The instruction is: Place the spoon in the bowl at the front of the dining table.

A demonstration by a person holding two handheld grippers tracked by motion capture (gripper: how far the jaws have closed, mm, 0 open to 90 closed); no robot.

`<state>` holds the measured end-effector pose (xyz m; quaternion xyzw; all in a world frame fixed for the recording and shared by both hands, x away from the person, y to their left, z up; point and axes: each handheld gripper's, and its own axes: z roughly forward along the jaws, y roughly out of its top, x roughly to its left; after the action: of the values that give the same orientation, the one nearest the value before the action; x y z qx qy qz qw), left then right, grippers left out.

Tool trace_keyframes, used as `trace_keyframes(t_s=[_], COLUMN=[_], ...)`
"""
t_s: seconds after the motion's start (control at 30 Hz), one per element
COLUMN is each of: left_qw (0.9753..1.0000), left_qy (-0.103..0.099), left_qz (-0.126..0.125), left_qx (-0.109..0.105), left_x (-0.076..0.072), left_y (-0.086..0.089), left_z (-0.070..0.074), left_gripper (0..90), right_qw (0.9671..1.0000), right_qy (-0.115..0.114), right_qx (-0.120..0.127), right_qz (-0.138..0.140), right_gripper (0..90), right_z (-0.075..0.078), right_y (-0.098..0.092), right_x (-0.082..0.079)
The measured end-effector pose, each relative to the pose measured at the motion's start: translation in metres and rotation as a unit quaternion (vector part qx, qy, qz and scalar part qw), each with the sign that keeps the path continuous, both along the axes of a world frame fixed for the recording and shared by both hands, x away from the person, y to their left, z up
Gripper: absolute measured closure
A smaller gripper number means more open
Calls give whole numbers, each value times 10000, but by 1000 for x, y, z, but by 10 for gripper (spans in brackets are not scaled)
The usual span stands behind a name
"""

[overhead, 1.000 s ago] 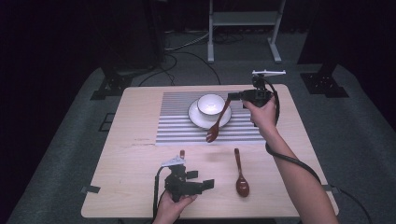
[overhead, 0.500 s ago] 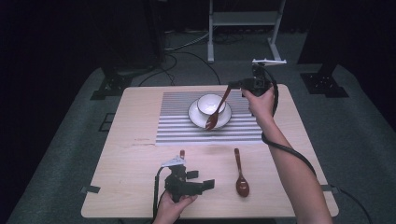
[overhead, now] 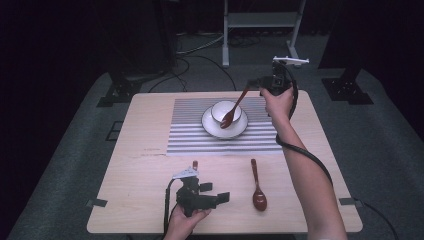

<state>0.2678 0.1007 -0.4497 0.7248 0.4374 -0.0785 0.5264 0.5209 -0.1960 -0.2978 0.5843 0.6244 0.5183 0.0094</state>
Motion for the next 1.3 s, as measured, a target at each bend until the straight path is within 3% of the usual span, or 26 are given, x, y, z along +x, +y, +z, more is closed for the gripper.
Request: trace_keyframes(t_s=[0.27, 0.57, 1.3], left_qw=[10000, 10000, 10000], left_qy=[-15, -14, -27], left_qz=[17, 14, -26], left_qx=[-16, -20, 7], left_x=[0, 0, 0], left_y=[1, 1, 0], left_z=[1, 1, 0], left_gripper=[52, 52, 52], right_qw=[9990, 9971, 9960], right_qy=[-41, -116, 0], right_qx=[-85, -229, -136], right_qz=[-436, -718, -887], right_gripper=[827, 825, 813], right_z=[-1, -7, -26], right_y=[-2, 0, -8], right_x=[7, 9, 10])
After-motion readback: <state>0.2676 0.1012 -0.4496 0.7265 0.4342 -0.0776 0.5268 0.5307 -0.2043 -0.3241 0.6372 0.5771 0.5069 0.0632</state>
